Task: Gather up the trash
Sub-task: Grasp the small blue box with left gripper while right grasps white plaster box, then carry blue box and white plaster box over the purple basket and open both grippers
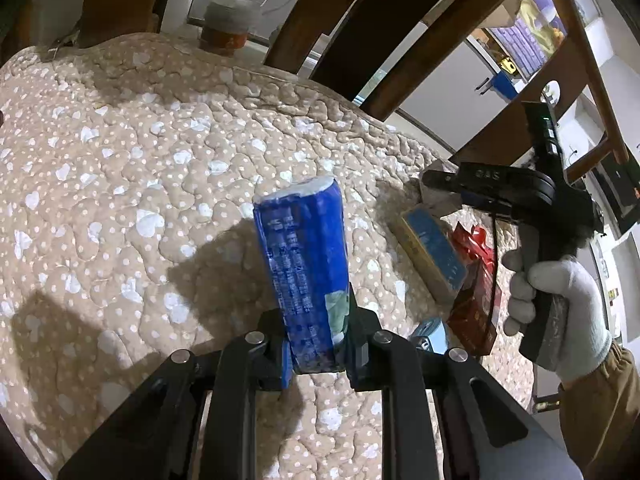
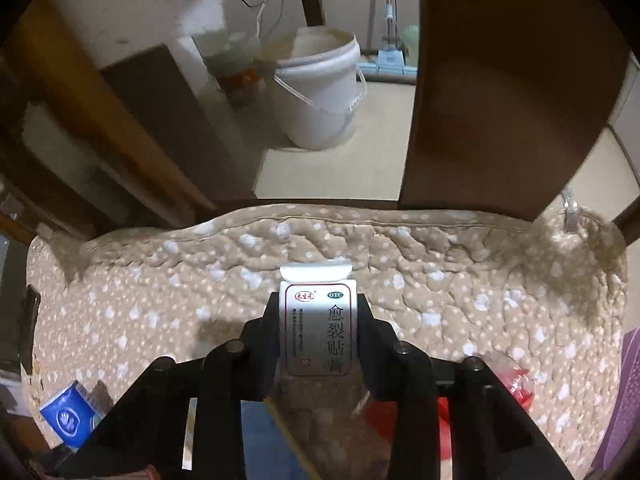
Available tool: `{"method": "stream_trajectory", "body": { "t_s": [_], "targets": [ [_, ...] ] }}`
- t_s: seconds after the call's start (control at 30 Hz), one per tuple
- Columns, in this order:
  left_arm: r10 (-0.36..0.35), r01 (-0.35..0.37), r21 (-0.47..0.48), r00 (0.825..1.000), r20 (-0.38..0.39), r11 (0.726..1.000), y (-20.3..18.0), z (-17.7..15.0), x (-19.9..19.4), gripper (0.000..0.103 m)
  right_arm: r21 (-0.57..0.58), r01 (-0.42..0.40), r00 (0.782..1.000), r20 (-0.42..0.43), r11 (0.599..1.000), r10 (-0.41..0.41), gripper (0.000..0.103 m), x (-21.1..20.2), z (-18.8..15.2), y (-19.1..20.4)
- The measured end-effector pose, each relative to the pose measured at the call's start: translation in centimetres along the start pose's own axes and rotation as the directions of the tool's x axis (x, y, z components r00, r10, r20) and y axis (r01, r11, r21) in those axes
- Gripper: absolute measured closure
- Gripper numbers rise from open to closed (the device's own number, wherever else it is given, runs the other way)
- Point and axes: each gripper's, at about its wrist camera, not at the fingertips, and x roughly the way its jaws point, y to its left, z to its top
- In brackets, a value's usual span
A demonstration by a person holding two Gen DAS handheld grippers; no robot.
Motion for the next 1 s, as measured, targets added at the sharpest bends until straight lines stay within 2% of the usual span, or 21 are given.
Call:
{"method": "stream_trajectory", "body": {
  "t_s": [0.07,0.23,0.37,0.53,0.73,1.0],
  "targets": [
    [0.011,-0.011,0.010,1.000,0.007,1.000,-0.3,0.0,-0.2,0.085,-0.039,0.016,0.999,0.033,0.999,-0.015,0.067,-1.5,-0.7,0.2],
    [0.051,-0.052,0.040,0.998,0.035,0.998,-1.4,-0.6,-0.7,0.085,-0.041,-0.014,0.992,0.122,0.999,0.019,0.067,-7.0,-3.1,-1.7],
    [0.061,-0.065,0.073,0.996,0.058,0.995,-2.9,-1.7,-1.8,0.085,-0.012,-0.037,0.985,0.168,0.999,0.039,0.067,-11.6,-6.9,-5.6],
    [0.050,-0.052,0.134,0.999,0.022,0.990,-5.8,-4.0,-2.9,0.085,0.024,0.025,0.975,0.221,0.999,-0.030,0.067,-15.2,-11.5,-12.0],
    [0.043,-0.042,0.246,0.999,0.001,0.968,-11.9,-4.4,-2.8,0.085,0.156,0.053,0.953,0.287,0.986,-0.097,0.067,-17.6,-15.5,-20.2],
    [-0.009,0.029,0.434,0.999,-0.048,0.901,-23.2,-4.8,0.1,0.085,0.344,0.066,0.903,0.378,0.936,-0.203,0.067,-19.1,-19.1,-29.3]
  ]
}}
